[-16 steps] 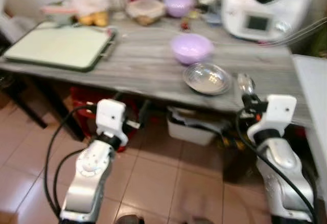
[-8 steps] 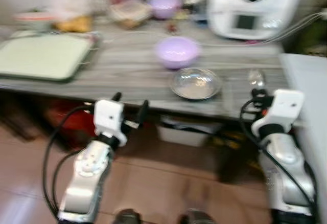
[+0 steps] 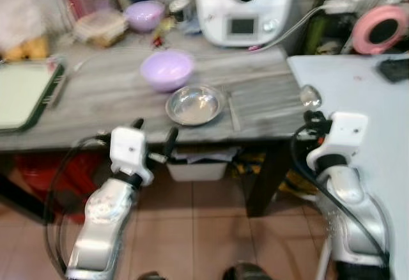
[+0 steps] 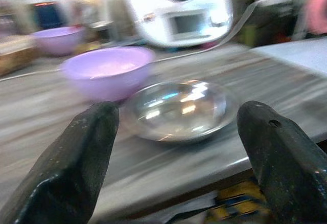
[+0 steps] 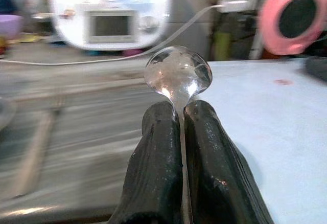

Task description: Setting the table

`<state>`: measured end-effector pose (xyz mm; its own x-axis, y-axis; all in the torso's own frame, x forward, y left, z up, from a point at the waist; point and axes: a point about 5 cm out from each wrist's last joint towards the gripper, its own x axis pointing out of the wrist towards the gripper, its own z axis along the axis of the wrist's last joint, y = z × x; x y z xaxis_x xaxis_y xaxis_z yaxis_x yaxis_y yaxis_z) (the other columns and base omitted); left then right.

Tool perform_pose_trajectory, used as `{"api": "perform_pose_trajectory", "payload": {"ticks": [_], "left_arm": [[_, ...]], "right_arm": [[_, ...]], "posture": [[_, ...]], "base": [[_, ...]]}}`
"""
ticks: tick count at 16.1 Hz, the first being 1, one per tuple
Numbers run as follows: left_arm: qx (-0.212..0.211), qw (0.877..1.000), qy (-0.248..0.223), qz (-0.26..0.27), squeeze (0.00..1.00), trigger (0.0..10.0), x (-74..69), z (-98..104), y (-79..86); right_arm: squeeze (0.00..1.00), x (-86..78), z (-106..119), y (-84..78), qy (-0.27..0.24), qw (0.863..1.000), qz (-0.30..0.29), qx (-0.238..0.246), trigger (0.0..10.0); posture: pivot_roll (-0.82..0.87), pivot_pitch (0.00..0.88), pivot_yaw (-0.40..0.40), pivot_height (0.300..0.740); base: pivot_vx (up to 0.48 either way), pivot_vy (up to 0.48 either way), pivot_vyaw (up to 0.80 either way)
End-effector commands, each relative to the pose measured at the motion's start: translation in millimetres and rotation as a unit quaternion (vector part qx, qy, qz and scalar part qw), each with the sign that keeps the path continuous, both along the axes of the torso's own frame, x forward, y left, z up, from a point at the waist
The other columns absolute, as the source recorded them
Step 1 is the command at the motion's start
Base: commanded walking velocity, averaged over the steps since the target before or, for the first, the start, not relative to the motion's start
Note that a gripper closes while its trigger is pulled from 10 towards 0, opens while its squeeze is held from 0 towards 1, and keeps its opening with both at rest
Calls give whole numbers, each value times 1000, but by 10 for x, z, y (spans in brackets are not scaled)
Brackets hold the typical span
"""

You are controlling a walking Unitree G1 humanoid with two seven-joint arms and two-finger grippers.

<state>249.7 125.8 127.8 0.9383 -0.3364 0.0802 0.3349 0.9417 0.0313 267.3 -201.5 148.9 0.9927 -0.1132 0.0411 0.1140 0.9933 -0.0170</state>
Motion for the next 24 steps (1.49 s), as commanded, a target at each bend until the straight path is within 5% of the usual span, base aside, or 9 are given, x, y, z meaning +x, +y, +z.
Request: {"api": "perform_pose_trajectory", "payload": {"ticks": [1, 11, 24], "left_arm": [[5, 1000, -8, 0, 0, 10000, -3, 35, 41], [16, 999, -8, 32, 0, 10000, 12, 51, 122], [48, 998, 20, 45, 0, 10000, -221, 88, 275]], "right_arm": [[0, 24, 38, 50, -11, 1000, 9, 3, 10000], [0, 71, 62, 124, -18, 999, 46, 5, 10000], [0, 487, -17, 157, 33, 994, 101, 38, 10000]], "posture": [[23, 64, 28, 740], [36, 91, 37, 740], [105, 219, 85, 740]], "base": [[465, 0, 0], [206, 0, 0], [0, 0, 0]]}}
